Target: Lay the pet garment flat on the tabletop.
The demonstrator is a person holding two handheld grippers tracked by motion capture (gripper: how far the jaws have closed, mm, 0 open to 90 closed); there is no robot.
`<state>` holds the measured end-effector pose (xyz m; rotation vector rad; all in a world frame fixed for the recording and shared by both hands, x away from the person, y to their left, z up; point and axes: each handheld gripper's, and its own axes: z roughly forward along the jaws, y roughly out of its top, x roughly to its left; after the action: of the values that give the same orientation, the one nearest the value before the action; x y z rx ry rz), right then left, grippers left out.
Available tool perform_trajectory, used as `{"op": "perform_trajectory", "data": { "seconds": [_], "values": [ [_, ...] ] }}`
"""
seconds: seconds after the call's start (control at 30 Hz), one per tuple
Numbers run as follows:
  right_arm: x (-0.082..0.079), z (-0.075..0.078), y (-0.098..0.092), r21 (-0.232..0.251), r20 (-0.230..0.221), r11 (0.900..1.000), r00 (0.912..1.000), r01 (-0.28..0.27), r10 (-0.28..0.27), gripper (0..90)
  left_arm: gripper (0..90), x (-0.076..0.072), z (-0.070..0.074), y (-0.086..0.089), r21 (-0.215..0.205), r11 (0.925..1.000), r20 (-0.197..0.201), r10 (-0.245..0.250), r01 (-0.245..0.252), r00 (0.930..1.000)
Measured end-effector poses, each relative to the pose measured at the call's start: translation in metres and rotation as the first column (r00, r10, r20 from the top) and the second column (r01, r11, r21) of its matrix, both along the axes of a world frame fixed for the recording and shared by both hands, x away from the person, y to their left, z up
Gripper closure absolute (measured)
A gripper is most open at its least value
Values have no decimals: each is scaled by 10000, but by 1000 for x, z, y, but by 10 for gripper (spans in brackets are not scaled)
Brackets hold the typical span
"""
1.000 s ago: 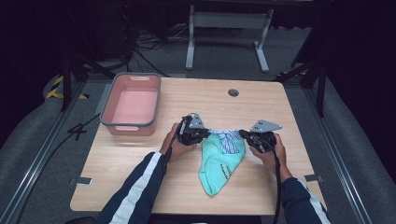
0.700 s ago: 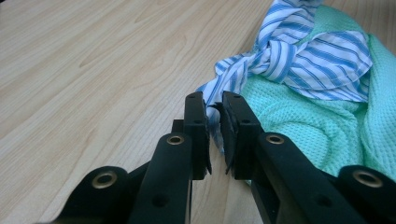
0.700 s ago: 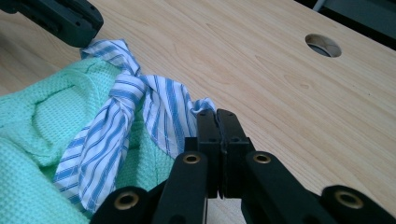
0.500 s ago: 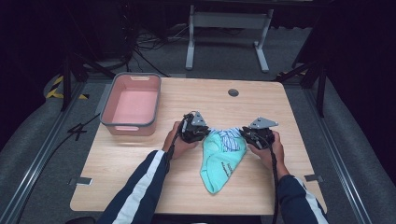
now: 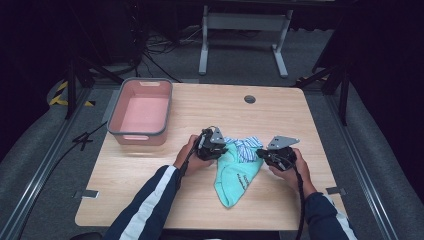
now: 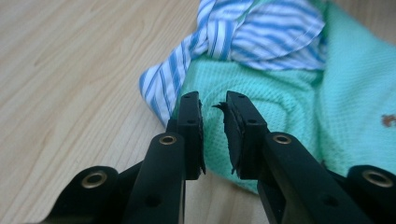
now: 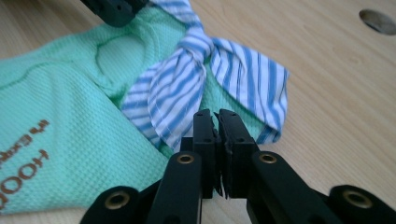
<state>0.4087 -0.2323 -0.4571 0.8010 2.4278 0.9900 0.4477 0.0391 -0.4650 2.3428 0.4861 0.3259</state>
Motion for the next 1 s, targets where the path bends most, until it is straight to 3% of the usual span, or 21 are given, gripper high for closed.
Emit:
{"op": "perform_trajectory", "data": {
  "seconds": [0.13, 0.23, 0.3, 0.47, 0.57, 0.63, 0.77, 0.83, 1.0],
  "values": [
    [7, -10, -4, -154, -474, 9987, 9977, 488, -494, 864, 751, 5, -8, 3, 289, 9993, -121, 259, -256, 9996],
    [11, -17, -6, -129, -704, 9975, 9950, 700, -707, 862, 739, 9, -10, 7, -91, 9993, -347, 355, -359, 9988],
    [11, -17, -6, -45, -702, 9973, 9948, 736, -737, 863, 739, 9, -11, 8, -154, 9990, -417, 420, -427, 9982],
    [17, -19, -3, -95, -467, 9953, 9943, 960, -963, 868, 730, 14, -13, 10, -187, 9985, -44, 519, -519, 9986],
    [23, -18, 0, -234, -366, 9920, 9916, 1237, -1245, 801, 679, 16, -12, 14, -240, 9978, 39, 620, -618, 9981],
    [22, -15, 0, -223, -279, 9926, 9924, 1194, -1200, 794, 662, 14, -9, 17, -376, 9980, 46, 503, -501, 9987],
    [15, -5, -2, 226, -64, 9945, 9948, 1020, -1019, 794, 668, 2, 1, 22, -104, 9999, 233, -66, 69, 9997],
    [10, 1, 0, 541, -36, 9958, 9973, 736, -735, 794, 673, -6, 8, 24, 8, 9994, 341, -338, 338, 9988],
    [0, 8, 13, 747, 55, 9971, 9999, 118, -123, 782, 675, -27, 14, 27, 266, 9950, 310, -967, 959, 9948]
  ]
}}
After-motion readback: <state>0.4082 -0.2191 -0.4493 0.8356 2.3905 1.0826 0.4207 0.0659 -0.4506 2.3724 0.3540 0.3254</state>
